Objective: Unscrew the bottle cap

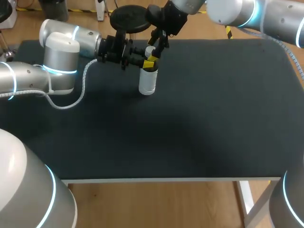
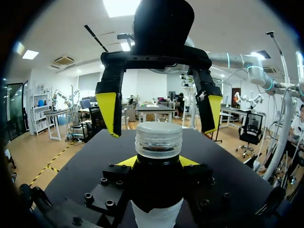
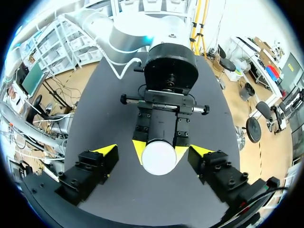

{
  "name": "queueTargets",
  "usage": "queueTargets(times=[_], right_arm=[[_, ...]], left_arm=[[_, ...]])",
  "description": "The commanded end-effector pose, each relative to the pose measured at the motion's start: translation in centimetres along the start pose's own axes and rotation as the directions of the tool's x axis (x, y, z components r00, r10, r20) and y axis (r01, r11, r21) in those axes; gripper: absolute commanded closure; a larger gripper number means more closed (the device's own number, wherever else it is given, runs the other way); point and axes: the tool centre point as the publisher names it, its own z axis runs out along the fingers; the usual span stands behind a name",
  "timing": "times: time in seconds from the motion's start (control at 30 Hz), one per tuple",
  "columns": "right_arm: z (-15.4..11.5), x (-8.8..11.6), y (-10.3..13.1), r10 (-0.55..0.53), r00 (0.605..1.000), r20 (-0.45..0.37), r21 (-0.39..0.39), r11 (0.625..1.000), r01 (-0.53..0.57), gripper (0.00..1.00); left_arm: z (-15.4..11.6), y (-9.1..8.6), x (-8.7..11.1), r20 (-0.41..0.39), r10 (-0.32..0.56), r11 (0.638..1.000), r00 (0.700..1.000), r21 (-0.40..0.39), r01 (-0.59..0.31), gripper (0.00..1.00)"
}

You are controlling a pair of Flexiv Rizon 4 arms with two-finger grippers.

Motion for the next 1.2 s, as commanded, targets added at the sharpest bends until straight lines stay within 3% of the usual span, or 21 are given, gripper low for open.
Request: queueTargets(times=[0.03,0.3,0.6,0.87,1.2], right_arm=[[-0.12,-0.13,-0.03,-0.005,1.0,-0.01,0.001,1.0,0.005,1.0],[-0.11,-0.05,-0.15,-0.036,0.999,-0.032,0.004,0.999,0.036,1.0],[0.0,0.04,-0.35,-0.19,0.978,-0.087,0.012,0.981,0.192,1.0],[0.2,-0.12,-0.52,-0.382,0.917,-0.116,-0.047,0.924,0.379,1.0],[-0.7,-0.3,-0.69,-0.566,0.784,-0.255,-0.106,0.823,0.559,1.0]], left_arm=[[-0.01,0.06,-0.14,-0.004,0.0,1.0,1.0,0.0,0.0,1.0],[-0.01,0.06,-0.14,-0.004,0.0,1.0,1.0,0.0,0.0,1.0],[-0.01,0.06,-0.14,-0.004,0.0,1.0,1.0,0.0,0.0,1.0],[-0.01,0.06,-0.14,-0.004,0.0,1.0,1.0,0.0,0.0,1.0],[-0.01,0.06,-0.14,-0.004,0.0,1.0,1.0,0.0,0.0,1.0]])
